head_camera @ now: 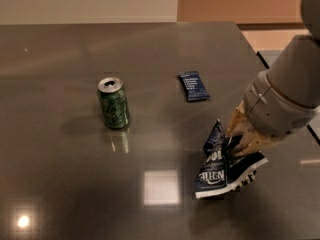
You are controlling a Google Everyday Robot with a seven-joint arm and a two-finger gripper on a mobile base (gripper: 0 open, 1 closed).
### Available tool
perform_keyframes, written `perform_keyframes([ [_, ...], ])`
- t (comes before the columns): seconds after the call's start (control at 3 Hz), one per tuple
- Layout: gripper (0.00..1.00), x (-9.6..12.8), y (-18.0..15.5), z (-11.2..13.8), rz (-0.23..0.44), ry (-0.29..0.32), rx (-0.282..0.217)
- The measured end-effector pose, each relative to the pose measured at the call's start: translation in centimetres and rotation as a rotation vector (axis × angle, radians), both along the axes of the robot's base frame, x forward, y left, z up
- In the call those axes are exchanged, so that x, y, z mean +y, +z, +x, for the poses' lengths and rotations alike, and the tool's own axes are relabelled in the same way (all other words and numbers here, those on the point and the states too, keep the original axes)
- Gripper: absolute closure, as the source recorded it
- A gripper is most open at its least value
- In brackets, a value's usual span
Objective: Move blue chip bag near green can
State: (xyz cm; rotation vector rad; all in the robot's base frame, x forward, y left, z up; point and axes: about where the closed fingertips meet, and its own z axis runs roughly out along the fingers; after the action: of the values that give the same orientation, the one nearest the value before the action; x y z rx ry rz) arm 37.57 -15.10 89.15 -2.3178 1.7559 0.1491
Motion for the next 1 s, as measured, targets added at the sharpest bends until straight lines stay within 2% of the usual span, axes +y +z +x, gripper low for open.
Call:
perform_keyframes([
  [1.0,1.00,8.0,1.5,1.7,0.099,0.050,-0.038],
])
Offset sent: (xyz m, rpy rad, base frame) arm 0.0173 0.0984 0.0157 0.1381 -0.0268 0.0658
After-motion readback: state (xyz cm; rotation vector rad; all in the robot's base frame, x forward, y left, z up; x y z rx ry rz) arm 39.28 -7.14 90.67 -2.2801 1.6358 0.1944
